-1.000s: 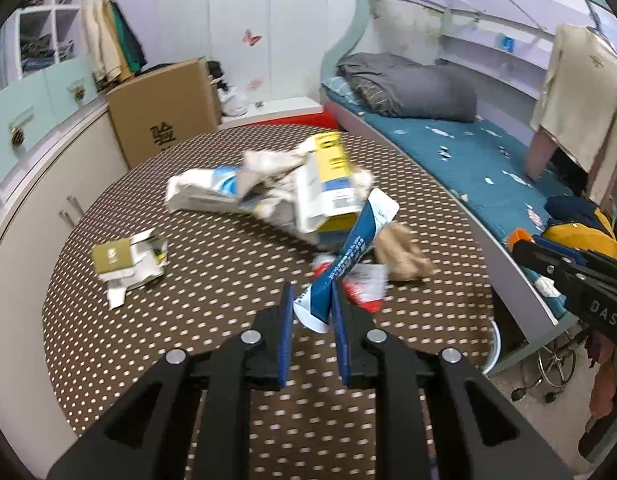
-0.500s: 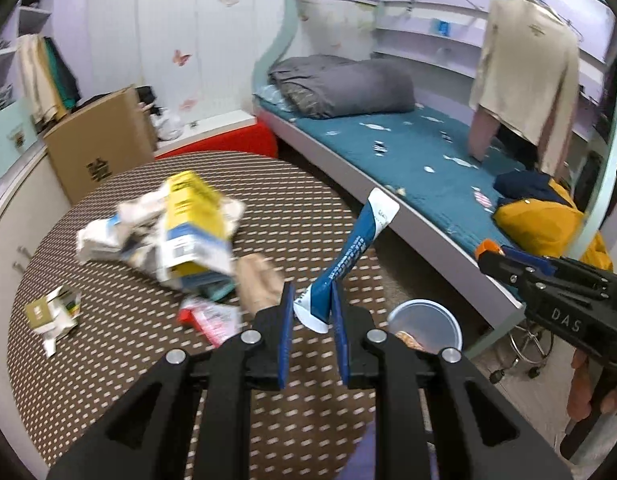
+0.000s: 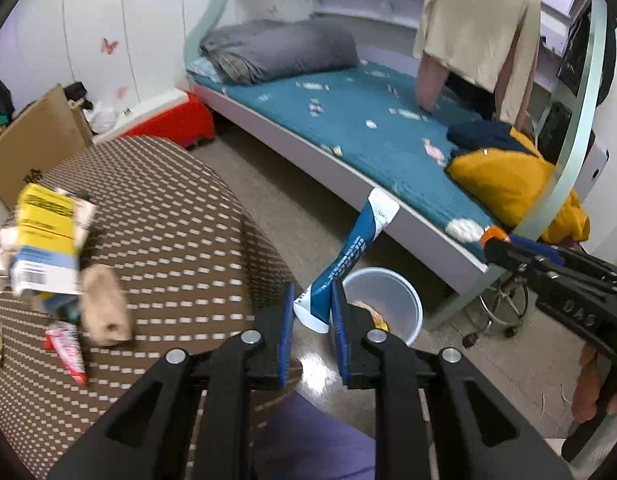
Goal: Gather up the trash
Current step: 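Carry the tube and orange cap with both tools over the bucket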
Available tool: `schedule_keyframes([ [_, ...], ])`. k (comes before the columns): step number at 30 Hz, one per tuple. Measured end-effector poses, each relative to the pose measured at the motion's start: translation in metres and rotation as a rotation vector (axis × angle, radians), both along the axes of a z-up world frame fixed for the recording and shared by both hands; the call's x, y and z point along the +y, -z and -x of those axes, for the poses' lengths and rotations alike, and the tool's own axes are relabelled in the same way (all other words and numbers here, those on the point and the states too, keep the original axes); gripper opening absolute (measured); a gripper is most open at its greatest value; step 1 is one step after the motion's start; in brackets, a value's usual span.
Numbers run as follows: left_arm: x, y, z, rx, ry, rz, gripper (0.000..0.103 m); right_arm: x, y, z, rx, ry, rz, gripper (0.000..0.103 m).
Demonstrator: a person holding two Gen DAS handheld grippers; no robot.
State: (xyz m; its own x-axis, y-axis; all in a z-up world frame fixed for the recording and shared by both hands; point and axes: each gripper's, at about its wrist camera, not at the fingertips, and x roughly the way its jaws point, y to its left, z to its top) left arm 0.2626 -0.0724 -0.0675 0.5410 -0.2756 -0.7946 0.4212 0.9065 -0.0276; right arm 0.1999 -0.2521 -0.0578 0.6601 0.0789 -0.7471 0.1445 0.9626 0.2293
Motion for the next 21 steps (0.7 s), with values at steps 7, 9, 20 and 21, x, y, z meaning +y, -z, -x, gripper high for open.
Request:
schedule_keyframes([
  [7,-0.038,0.039,-0.017,0.114,0.051,-0.036,0.018,-0.034,0.021,-0.001,0.060,0.068,-0.005,0.030],
  [9,-0.051,0.051,-0.022,0.149,0.067,-0.046,0.018,-0.044,0.028,-0.002,0.081,0.087,-0.010,0.030],
  [20,-0.120,0.119,-0.044,0.315,0.147,-0.102,0.018,-0.089,0.065,-0.005,0.182,0.198,-0.036,0.029],
  [21,-0.126,0.121,-0.045,0.316,0.154,-0.101,0.018,-0.094,0.069,-0.005,0.195,0.211,-0.040,0.029],
])
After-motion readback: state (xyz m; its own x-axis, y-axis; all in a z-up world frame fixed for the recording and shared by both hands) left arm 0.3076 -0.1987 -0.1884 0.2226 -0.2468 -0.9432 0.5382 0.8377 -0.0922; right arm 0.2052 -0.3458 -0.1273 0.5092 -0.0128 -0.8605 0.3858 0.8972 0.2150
